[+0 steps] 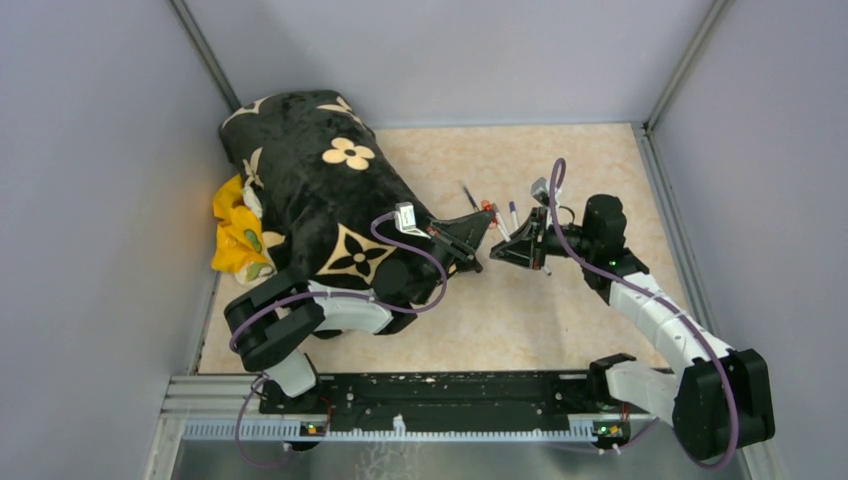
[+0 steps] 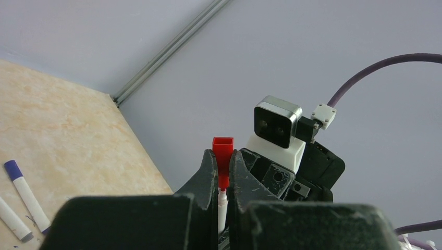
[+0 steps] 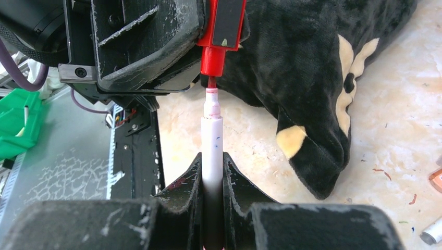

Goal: Insert the pens into the pen caps
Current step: Insert the pen cap onto the pen.

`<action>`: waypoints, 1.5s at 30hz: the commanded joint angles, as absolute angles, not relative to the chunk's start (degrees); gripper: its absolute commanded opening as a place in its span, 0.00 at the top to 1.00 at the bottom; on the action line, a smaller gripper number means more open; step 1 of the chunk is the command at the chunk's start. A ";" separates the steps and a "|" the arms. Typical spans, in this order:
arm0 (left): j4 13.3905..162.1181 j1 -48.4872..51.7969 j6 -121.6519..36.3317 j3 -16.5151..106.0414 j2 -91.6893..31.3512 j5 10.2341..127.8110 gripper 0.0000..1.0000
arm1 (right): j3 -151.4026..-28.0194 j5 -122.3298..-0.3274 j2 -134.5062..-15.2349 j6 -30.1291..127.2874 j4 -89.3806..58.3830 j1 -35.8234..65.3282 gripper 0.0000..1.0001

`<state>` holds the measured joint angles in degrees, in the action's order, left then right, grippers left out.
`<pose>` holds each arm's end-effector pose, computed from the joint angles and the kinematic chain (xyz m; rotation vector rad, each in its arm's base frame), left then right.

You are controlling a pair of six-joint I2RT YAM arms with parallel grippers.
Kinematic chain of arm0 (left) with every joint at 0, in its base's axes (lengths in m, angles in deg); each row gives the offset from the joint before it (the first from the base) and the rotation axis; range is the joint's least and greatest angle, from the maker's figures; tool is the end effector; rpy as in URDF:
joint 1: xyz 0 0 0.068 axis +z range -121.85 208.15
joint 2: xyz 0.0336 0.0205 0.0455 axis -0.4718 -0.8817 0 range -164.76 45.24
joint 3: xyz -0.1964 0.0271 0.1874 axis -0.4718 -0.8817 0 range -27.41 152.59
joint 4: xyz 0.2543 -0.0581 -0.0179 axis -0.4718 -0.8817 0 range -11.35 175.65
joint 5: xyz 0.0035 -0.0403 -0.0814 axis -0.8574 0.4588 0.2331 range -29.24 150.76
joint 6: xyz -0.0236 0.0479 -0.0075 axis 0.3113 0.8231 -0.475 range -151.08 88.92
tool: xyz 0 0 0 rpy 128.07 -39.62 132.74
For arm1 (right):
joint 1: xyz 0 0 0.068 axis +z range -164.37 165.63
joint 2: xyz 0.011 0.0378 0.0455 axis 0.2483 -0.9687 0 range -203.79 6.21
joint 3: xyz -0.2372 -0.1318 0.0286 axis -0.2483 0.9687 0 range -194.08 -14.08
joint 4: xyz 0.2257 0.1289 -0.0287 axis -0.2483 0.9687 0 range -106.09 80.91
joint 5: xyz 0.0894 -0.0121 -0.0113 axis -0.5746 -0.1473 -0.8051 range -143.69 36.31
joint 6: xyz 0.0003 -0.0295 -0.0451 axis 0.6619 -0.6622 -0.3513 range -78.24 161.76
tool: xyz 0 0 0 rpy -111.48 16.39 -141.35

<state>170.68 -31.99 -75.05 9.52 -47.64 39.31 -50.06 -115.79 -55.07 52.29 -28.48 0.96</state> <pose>0.1675 -0.2656 0.2599 -0.2062 1.1979 -1.4166 0.2122 0.0908 0.2744 -0.8714 1.6368 1.2791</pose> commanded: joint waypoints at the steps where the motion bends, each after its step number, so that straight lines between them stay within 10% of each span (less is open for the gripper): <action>1: 188.39 -32.32 -76.46 10.16 -47.72 38.83 1.00 | -50.66 -115.03 -55.32 51.34 -28.86 1.67 1.00; 45: 188.38 -35.76 -79.49 12.27 -54.18 40.55 1.00 | -50.61 -106.42 -54.79 56.57 -30.30 1.73 1.00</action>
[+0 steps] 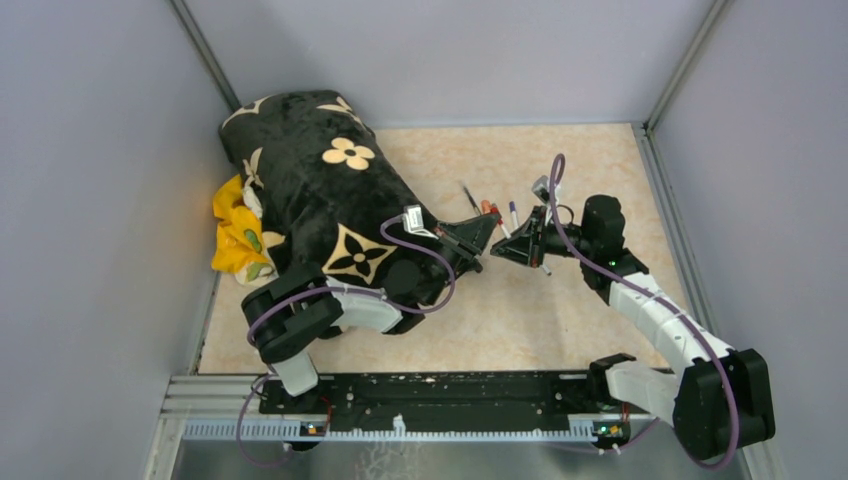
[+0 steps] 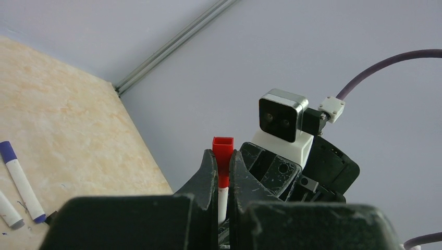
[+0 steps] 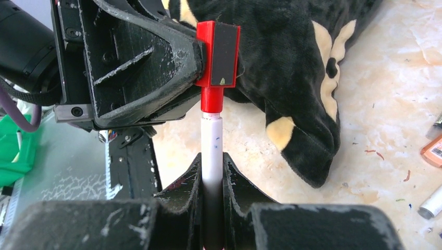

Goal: Insert the pens into the pen caps
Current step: Insert the pen cap onto the pen, then press the pen cap onto the pen.

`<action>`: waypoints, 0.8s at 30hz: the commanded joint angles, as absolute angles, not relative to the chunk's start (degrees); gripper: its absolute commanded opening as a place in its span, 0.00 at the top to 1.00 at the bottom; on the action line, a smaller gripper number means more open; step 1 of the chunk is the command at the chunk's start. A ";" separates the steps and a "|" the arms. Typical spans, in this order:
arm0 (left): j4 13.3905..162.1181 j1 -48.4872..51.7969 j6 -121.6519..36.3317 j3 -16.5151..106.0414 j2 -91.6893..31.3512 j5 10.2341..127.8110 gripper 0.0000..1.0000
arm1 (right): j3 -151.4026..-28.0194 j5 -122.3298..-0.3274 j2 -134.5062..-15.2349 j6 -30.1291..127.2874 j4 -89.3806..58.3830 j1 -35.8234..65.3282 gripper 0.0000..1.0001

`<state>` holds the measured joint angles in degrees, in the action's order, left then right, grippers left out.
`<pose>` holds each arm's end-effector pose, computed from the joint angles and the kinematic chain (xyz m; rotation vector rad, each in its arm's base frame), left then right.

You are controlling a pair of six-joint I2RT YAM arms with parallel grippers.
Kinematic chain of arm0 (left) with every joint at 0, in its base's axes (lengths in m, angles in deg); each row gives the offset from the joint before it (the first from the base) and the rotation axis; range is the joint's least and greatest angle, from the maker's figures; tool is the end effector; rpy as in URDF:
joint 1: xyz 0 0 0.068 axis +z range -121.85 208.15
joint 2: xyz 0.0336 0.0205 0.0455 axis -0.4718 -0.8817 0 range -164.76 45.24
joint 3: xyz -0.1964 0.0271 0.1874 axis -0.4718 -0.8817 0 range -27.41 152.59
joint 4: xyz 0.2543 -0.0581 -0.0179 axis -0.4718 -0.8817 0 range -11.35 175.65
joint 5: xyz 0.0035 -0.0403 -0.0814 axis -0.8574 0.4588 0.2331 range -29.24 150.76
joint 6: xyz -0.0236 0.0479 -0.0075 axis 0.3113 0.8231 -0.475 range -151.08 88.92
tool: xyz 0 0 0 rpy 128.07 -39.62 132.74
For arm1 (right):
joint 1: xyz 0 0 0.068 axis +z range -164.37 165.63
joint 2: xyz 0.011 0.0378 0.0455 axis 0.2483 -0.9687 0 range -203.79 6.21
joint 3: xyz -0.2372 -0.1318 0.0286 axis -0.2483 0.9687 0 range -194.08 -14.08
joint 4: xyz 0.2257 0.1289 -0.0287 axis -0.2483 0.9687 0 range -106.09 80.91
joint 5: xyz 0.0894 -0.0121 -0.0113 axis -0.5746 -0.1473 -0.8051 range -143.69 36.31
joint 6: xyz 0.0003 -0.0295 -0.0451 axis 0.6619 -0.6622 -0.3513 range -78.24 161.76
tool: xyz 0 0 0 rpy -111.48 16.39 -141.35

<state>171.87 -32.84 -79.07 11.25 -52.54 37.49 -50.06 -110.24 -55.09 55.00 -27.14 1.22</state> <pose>0.1713 -0.2799 0.2442 -0.2654 1.2370 -1.4524 0.2146 0.0908 0.2715 -0.7609 1.7192 1.2393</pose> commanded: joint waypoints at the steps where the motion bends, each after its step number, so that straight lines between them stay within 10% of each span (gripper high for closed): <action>1: 188.30 -36.34 -79.24 12.21 -54.39 40.49 1.00 | -50.71 -105.96 -54.72 56.68 -30.11 1.71 1.00; 24: 182.97 -51.91 -77.59 13.90 -61.60 30.51 1.00 | -49.85 -107.52 -53.94 61.38 -36.28 0.19 1.00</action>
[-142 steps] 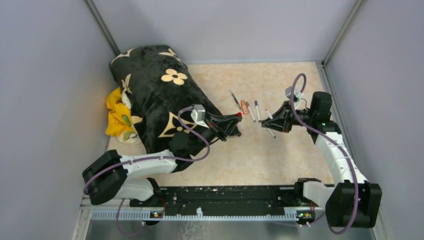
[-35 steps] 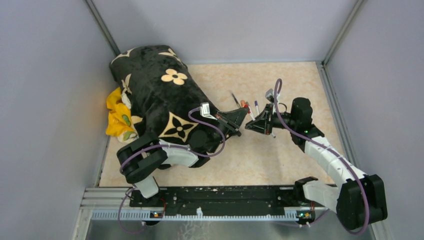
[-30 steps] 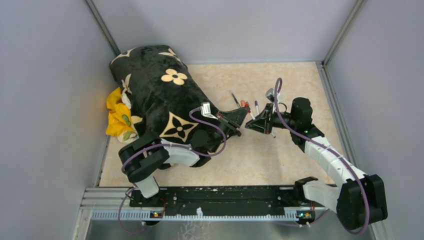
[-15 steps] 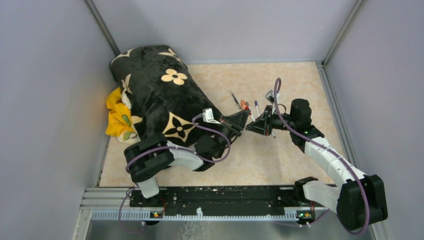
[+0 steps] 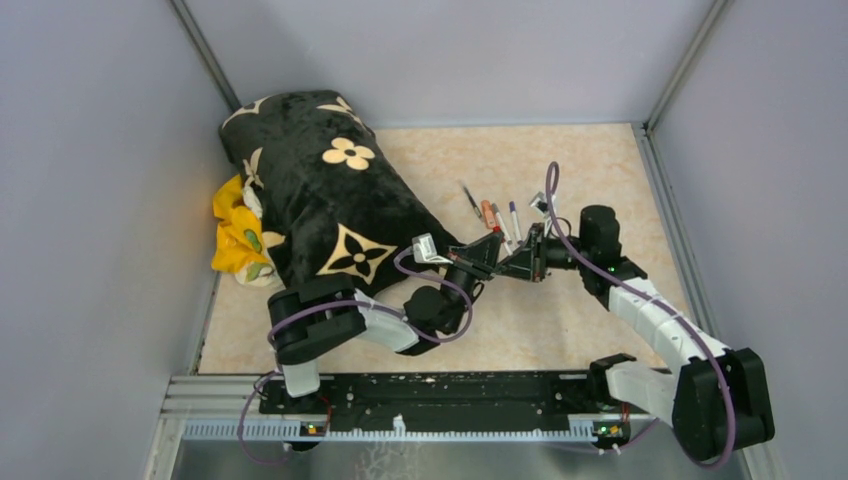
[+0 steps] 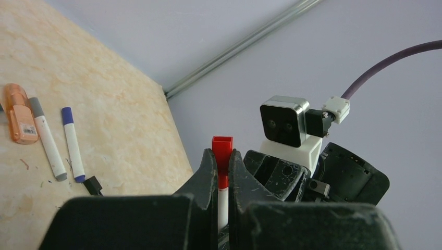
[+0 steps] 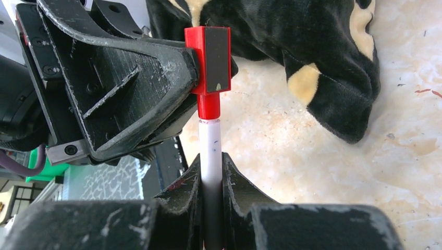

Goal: Insert the pens into the pen caps
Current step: Press the pen cap onto the pen.

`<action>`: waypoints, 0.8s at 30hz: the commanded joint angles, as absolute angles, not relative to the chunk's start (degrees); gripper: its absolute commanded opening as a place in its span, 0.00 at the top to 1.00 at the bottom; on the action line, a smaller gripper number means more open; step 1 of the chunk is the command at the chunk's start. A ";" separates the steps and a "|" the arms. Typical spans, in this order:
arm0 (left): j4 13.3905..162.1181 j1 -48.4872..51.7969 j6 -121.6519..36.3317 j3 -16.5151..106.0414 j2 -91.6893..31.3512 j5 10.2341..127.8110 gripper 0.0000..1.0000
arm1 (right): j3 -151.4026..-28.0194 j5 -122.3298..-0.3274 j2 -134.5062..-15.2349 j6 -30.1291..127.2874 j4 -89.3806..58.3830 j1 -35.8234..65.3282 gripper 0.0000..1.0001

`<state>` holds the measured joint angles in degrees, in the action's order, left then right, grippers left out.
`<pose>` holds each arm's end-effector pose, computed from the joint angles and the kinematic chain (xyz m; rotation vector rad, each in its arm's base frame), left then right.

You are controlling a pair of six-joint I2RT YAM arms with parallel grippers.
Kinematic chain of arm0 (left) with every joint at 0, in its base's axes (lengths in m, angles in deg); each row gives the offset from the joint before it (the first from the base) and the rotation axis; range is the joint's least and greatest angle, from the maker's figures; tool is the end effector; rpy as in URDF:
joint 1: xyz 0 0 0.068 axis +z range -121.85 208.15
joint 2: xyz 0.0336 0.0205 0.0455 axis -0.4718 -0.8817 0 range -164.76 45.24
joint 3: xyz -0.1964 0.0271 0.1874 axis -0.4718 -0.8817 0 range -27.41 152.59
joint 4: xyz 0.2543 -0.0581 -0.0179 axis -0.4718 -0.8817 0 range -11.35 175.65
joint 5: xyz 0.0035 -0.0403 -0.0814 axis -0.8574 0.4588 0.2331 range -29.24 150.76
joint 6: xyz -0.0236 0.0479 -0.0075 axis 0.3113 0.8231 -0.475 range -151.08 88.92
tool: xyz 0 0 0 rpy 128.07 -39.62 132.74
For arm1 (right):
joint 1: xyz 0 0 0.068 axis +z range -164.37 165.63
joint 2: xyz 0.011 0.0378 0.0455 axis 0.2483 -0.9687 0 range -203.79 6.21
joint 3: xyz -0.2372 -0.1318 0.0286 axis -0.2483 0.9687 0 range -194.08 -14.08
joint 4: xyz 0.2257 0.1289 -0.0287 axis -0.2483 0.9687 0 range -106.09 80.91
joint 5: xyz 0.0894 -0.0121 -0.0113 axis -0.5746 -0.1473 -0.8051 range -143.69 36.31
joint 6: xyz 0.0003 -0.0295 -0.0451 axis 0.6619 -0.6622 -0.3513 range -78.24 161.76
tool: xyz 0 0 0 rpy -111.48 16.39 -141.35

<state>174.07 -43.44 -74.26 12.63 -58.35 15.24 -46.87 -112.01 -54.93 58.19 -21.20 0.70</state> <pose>0.1298 -0.3094 0.2191 -0.4515 1.3040 -1.2603 0.2064 0.0870 0.2447 -0.6715 1.8952 1.3510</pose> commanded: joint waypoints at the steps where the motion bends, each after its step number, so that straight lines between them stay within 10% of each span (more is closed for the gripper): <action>1: 181.15 -52.18 -77.87 14.12 -61.30 30.22 1.00 | -49.97 -106.79 -53.71 60.88 -35.59 -0.01 1.00; 15: 156.95 -55.05 -79.69 19.75 -58.73 27.34 1.00 | -51.16 -99.68 -52.72 57.63 -30.25 -2.79 1.00; 19: 155.61 -55.17 -76.67 19.97 -58.53 29.11 1.00 | -44.09 -116.14 -54.40 83.08 -60.71 -6.71 1.00; 24: 163.83 -55.23 -76.15 17.36 -60.79 34.25 1.00 | -44.23 -112.81 -53.35 81.41 -57.30 -8.80 1.00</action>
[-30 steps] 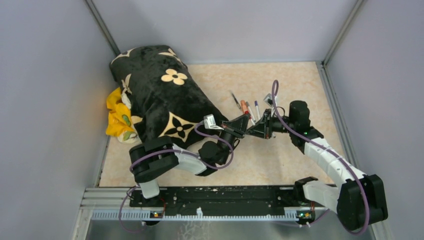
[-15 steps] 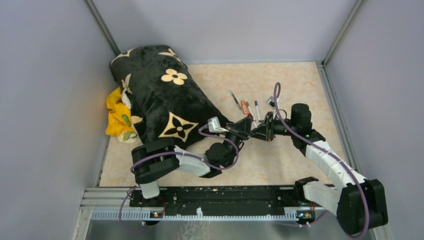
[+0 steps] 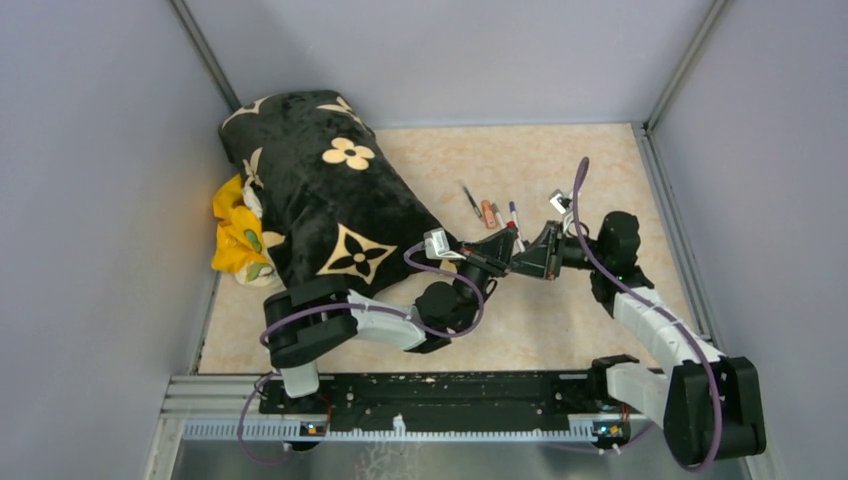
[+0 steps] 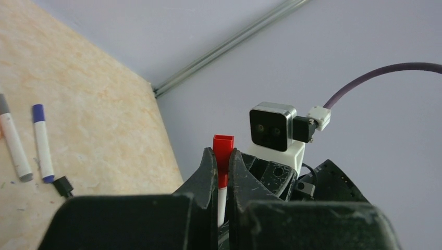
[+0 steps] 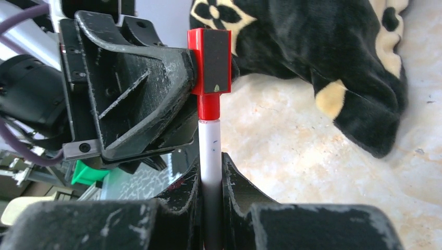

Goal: Insert the pens into the pen caps
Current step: Press the pen cap onto the pen.

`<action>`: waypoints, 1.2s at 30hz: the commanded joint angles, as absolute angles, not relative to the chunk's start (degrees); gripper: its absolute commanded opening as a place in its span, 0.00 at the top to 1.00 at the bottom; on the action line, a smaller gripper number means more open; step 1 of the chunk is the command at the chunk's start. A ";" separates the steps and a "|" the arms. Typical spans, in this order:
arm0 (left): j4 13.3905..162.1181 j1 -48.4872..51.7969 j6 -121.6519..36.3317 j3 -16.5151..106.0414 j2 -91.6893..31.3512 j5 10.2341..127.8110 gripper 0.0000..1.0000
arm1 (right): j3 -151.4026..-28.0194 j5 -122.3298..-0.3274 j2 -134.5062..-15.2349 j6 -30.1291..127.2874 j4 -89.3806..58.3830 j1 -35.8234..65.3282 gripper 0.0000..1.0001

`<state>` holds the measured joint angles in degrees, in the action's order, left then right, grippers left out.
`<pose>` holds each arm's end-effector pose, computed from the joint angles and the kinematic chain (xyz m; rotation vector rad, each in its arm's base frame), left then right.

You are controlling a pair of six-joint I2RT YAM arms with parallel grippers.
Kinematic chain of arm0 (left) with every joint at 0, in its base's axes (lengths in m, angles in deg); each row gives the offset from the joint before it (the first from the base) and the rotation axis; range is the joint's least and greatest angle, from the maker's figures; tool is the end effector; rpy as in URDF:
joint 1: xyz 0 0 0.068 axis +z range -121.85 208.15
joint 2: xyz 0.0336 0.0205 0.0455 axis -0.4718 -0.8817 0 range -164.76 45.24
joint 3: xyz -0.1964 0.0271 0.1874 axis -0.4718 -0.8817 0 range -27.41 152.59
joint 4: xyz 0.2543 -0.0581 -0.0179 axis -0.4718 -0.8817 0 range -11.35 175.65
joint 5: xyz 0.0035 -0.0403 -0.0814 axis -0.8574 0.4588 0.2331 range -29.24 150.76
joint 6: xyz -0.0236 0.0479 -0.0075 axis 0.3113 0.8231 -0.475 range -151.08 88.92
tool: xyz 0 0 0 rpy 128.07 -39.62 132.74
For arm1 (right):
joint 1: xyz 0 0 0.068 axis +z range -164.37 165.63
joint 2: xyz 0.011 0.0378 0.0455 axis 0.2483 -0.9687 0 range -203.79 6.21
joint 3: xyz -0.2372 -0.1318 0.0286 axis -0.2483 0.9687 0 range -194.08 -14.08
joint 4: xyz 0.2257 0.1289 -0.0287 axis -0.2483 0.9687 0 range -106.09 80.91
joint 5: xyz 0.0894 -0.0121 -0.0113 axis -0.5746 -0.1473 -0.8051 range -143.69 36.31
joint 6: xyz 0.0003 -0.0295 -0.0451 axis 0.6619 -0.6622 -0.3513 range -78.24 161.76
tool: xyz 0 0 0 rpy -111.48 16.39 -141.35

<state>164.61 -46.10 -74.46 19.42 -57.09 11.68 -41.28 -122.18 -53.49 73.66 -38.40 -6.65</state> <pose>0.1220 -0.3332 0.2422 -0.4703 1.3356 -1.2406 0.2050 0.0612 0.2450 -0.5698 1.7998 1.5157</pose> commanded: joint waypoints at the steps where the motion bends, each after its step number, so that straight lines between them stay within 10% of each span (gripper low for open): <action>1: 163.59 -55.25 -76.69 17.45 -61.14 34.98 1.00 | -44.80 -110.56 -53.11 79.23 -54.54 -9.05 1.00; 12: 148.14 -56.57 -74.38 22.20 -60.36 28.70 1.00 | -51.01 -95.54 -51.96 57.75 -27.70 -5.79 1.00; 27: 168.48 -56.50 -67.06 14.31 -57.06 24.79 0.99 | -47.46 -113.49 -52.92 66.82 -43.05 -5.15 1.00; 36: 170.62 -56.48 -61.58 7.94 -48.84 22.69 0.62 | -47.17 -117.10 -52.76 66.92 -45.13 -5.15 1.00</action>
<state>171.47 -51.85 -63.68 10.96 -50.92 14.20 -43.86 -124.08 -52.53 66.95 -37.31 -4.11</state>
